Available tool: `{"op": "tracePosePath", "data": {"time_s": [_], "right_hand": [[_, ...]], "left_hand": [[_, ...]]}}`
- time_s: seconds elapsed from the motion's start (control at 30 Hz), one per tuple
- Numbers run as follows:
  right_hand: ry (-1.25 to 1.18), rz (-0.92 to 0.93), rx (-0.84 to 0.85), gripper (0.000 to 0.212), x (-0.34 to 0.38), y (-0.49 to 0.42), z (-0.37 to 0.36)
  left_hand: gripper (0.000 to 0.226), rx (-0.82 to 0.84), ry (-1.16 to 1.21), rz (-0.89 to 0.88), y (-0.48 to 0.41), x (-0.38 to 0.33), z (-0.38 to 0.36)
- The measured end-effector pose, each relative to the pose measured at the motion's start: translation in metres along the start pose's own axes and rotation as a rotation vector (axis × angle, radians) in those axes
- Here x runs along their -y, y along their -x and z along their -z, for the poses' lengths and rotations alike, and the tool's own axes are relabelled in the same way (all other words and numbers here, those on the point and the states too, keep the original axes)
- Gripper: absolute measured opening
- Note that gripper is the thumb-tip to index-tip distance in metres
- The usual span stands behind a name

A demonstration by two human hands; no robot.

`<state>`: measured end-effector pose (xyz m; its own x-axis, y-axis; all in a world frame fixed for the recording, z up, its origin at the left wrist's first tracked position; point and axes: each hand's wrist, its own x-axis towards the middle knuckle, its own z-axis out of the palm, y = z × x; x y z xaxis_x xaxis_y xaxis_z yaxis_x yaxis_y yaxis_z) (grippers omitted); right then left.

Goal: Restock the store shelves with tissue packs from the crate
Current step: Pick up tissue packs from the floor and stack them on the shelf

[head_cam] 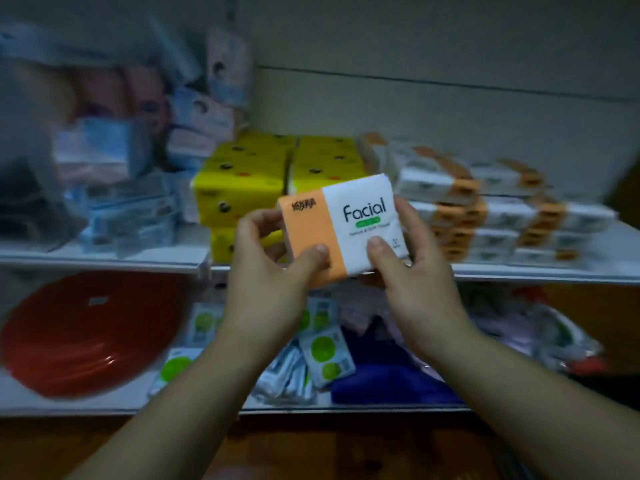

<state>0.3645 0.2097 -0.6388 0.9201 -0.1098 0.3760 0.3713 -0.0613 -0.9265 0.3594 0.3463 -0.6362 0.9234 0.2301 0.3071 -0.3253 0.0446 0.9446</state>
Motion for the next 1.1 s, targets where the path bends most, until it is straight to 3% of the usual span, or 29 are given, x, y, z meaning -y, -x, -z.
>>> {"op": "tracePosePath", "data": {"time_s": [0.13,0.43,0.57,0.73,0.9,1.1], "right_hand": [[0.195,-0.030,-0.094,0.061,0.028,-0.029,0.063],[0.390,-0.150,-0.037,0.080,0.063,-0.069,0.155],[0.518,-0.188,-0.022,0.071,0.065,-0.083,0.192],[0.602,-0.244,0.015,0.064,0.048,-0.094,0.231],[0.702,-0.229,0.060,0.059,0.032,-0.112,0.246],[0.771,-0.148,0.115,0.053,0.028,-0.118,0.260]], "left_hand": [[0.043,0.143,-0.037,0.054,-0.023,-0.030,-0.072],[0.031,0.367,-0.131,0.110,-0.060,-0.074,-0.165],[0.043,0.473,-0.258,0.117,-0.067,-0.075,-0.193],[0.064,0.601,-0.616,0.014,-0.071,-0.071,-0.230],[0.047,0.643,-0.984,-0.180,-0.082,-0.063,-0.251],[0.043,0.629,-1.045,-0.250,-0.083,-0.053,-0.254]]}}
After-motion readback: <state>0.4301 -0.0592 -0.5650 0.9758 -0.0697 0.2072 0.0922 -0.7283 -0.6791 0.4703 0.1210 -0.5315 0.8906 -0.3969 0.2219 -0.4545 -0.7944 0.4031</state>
